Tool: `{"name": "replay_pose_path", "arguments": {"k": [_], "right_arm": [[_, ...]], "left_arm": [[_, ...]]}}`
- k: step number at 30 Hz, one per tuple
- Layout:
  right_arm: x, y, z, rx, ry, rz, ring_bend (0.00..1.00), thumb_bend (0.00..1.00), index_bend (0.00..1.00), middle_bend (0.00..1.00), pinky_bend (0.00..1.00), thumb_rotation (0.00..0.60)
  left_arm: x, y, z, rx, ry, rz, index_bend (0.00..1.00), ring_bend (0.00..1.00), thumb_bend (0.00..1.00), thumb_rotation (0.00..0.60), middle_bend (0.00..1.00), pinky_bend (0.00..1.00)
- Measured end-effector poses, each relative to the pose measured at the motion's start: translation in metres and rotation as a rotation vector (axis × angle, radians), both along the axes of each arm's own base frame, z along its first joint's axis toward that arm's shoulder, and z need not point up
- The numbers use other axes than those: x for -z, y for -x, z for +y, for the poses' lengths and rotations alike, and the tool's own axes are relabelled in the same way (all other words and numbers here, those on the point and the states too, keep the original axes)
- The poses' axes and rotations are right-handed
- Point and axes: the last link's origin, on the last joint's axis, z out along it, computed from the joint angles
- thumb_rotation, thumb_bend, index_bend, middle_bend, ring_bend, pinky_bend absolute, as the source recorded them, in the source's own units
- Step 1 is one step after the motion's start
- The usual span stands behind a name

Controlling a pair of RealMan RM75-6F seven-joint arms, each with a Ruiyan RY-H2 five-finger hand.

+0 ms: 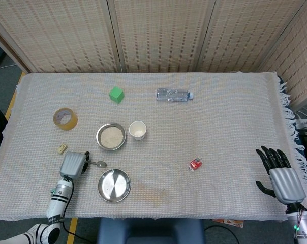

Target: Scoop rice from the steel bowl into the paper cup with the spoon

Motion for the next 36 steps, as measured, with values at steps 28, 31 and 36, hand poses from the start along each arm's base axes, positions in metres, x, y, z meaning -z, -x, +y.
{"name": "replay_pose_path", "arguments": {"k": [28,31,36], "right_arm": [[0.000,-0.005,0.008,-0.031,-0.003,0.009,0.00,0.15,0.00,0.00,0.00,0.600],[0.000,-0.006,0.008,-0.036,-0.001,0.011,0.00,0.15,0.00,0.00,0.00,0.600],[0.001,-0.008,0.011,-0.044,-0.007,0.012,0.00,0.15,0.00,0.00,0.00,0.600]], "left_arm": [[-0.049,-0.084,0.057,0.015,-0.208,0.235,0.86,1.00,0.45,0.600,1.00,1.00],[-0.045,-0.089,0.066,0.020,-0.227,0.289,0.86,1.00,0.45,0.600,1.00,1.00],[-0.036,-0.088,0.078,0.021,-0.261,0.383,0.86,1.00,0.45,0.600,1.00,1.00]]}}
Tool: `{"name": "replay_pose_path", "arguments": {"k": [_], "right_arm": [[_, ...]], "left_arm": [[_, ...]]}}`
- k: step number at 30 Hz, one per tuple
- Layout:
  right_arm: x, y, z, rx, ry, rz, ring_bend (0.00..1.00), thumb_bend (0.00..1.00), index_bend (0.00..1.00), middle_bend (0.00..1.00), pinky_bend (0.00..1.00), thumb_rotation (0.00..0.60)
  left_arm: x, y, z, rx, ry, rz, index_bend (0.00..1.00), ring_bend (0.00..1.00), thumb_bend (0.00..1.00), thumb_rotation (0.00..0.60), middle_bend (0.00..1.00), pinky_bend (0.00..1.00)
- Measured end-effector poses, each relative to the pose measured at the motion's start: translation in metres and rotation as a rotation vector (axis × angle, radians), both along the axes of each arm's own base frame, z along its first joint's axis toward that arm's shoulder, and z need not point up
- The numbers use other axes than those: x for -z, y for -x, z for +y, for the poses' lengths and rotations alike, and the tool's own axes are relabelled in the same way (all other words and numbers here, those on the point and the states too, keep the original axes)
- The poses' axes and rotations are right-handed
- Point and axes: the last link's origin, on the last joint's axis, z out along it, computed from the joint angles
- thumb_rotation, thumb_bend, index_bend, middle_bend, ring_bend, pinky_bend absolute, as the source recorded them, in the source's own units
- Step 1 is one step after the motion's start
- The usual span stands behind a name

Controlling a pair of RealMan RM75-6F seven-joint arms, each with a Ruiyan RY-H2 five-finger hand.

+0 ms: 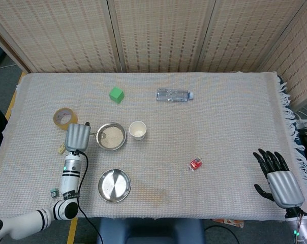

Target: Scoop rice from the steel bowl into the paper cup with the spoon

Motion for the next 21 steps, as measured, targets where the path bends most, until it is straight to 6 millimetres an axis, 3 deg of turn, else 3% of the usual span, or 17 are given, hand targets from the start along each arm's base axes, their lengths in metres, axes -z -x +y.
{"name": "replay_pose_path", "arguments": {"k": [8,21], "right_arm": [[0.001,-0.002,0.003,-0.010,-0.016,-0.001,0.00,0.15,0.00,0.00,0.00,0.600],[0.000,-0.004,0.007,-0.020,-0.031,-0.011,0.00,0.15,0.00,0.00,0.00,0.600]], "left_arm": [[0.017,0.008,0.012,0.043,-0.066,0.179,0.86,1.00,0.45,0.600,1.00,1.00],[0.052,0.007,0.007,0.172,-0.098,0.383,0.86,1.00,0.45,0.600,1.00,1.00]]}}
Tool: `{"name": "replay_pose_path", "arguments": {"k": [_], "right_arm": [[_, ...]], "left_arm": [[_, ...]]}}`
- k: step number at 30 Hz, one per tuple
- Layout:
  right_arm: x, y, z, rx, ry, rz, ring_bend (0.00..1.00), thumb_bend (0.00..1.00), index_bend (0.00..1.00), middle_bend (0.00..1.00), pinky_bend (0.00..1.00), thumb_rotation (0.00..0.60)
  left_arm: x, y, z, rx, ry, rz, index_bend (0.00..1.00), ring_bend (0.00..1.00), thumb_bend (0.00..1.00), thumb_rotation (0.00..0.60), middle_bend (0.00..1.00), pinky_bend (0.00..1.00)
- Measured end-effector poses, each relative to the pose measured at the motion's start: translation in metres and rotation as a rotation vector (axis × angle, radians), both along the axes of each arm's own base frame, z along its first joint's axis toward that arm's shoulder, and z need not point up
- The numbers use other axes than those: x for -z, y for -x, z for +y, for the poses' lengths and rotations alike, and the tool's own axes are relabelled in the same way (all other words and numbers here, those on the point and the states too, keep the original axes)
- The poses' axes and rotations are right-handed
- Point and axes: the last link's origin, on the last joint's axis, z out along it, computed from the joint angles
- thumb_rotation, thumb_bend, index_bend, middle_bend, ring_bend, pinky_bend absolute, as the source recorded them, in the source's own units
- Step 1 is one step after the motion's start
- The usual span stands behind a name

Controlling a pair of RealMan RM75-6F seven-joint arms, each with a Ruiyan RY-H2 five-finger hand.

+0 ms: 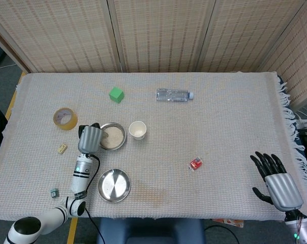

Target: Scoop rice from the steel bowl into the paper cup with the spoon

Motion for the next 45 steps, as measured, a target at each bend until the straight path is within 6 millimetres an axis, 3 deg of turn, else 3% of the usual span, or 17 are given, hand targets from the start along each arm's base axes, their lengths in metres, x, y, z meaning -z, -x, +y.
{"name": "replay_pose_path", "arguments": {"k": [13,45], "right_arm": [[-0.002,-0.001,0.004,-0.010,-0.014,-0.011,0.00,0.15,0.00,0.00,0.00,0.600],[-0.001,0.001,0.001,0.002,-0.011,-0.011,0.00,0.15,0.00,0.00,0.00,0.600]], "left_arm": [[0.016,-0.001,-0.004,0.031,0.014,0.045,0.86,1.00,0.45,0.600,1.00,1.00],[0.010,-0.007,-0.010,-0.049,0.134,-0.195,0.89,1.00,0.45,0.600,1.00,1.00]]}}
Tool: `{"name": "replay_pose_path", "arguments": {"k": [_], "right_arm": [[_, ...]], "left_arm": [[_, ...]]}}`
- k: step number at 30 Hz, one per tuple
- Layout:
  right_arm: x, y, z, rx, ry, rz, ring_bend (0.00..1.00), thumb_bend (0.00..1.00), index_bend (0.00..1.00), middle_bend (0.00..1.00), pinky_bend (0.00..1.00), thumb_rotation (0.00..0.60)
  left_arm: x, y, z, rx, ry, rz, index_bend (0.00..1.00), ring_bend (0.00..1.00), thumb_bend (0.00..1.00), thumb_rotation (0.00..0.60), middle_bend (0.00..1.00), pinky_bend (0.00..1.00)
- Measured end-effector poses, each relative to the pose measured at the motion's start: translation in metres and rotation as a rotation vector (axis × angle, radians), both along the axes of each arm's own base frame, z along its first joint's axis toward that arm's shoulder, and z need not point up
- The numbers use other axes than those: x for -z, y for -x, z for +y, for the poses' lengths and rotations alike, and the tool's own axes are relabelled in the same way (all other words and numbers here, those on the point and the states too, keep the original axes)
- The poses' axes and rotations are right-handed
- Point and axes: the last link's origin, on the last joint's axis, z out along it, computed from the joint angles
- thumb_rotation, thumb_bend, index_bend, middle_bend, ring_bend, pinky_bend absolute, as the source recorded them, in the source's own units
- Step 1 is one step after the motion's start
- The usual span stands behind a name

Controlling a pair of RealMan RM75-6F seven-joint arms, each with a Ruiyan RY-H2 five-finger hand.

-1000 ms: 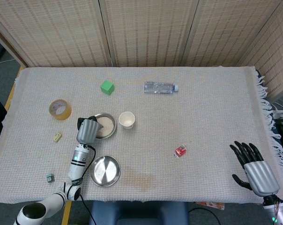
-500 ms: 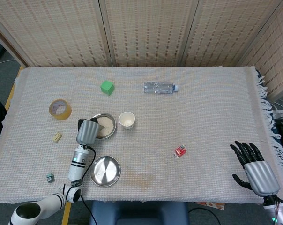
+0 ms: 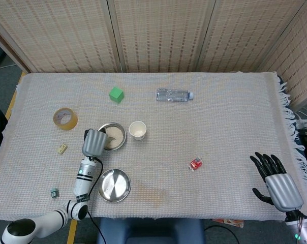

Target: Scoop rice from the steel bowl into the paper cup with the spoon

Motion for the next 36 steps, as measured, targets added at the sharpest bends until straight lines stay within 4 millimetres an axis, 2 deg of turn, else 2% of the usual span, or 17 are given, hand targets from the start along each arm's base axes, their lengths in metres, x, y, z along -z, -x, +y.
{"name": "replay_pose_path", "arguments": {"k": [22,29,36], "right_arm": [[0.001,0.001,-0.002,0.012,-0.004,0.008,0.00,0.15,0.00,0.00,0.00,0.600],[0.002,0.001,-0.002,0.012,-0.009,0.010,0.00,0.15,0.00,0.00,0.00,0.600],[0.003,0.001,-0.002,0.011,-0.013,0.012,0.00,0.15,0.00,0.00,0.00,0.600]], "left_arm": [[-0.038,-0.004,0.011,-0.183,0.120,-0.301,0.90,1.00,0.45,0.600,1.00,1.00],[-0.050,-0.005,0.015,-0.207,0.126,-0.346,0.90,1.00,0.45,0.600,1.00,1.00],[-0.052,-0.001,0.017,-0.224,0.123,-0.355,0.91,1.00,0.45,0.600,1.00,1.00]]}}
